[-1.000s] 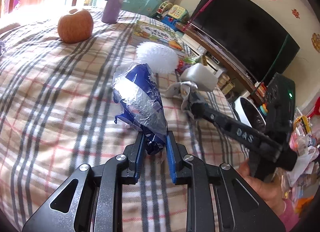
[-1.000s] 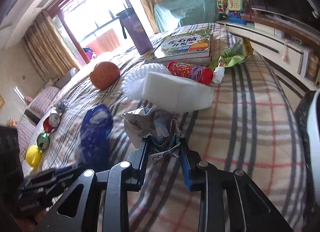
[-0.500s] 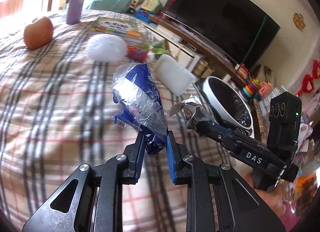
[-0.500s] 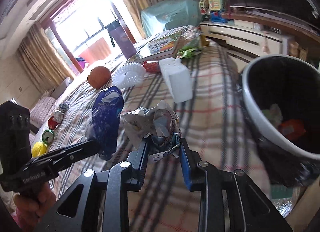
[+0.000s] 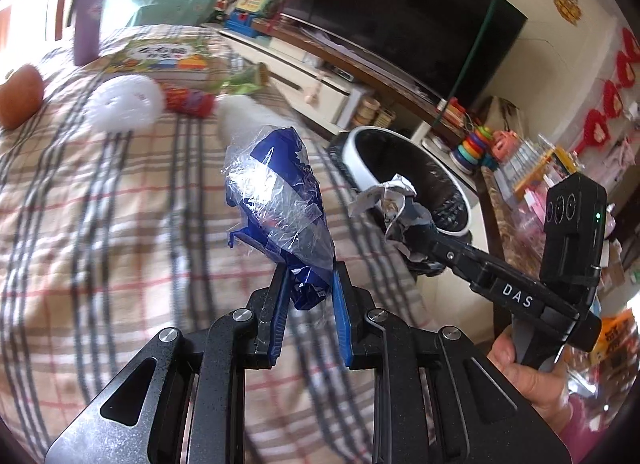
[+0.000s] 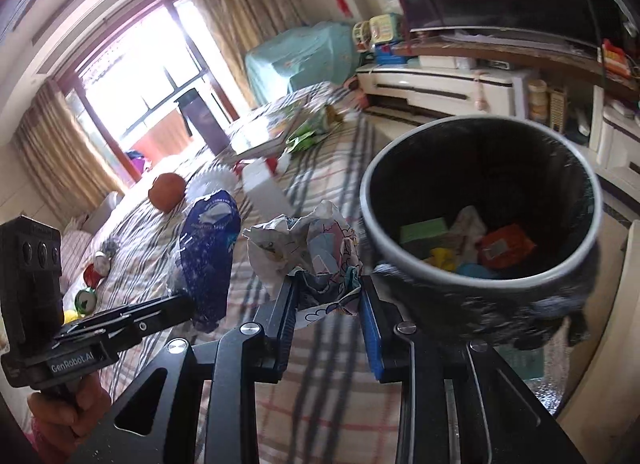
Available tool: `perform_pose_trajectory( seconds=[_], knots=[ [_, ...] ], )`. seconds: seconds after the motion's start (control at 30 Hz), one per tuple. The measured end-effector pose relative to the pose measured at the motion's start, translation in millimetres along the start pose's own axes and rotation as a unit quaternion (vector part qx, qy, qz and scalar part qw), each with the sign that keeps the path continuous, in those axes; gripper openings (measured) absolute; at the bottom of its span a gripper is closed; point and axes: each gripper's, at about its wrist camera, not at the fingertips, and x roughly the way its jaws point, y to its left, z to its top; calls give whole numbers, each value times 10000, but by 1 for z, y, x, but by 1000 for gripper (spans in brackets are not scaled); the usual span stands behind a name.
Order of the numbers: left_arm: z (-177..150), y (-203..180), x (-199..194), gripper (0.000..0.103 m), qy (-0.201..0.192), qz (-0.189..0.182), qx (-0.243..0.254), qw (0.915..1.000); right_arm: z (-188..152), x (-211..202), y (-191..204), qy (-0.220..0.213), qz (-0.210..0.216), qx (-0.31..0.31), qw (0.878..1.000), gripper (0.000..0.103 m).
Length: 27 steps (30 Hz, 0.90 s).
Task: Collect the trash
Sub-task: 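Carry the blue bag and crumpled paper over the bin and release both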
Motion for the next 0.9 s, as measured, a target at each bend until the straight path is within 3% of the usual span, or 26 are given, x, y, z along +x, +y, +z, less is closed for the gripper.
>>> perform_pose_trajectory(
  seconds=[0.33, 0.9],
  knots=[
    [10, -38, 20, 19, 165, -200, 392, 9989, 5, -23, -33, -243, -236, 267, 9991, 30],
    [19, -67, 40, 19, 320, -294, 681, 9967, 11, -41, -64, -438, -457, 514, 9967, 31]
  ],
)
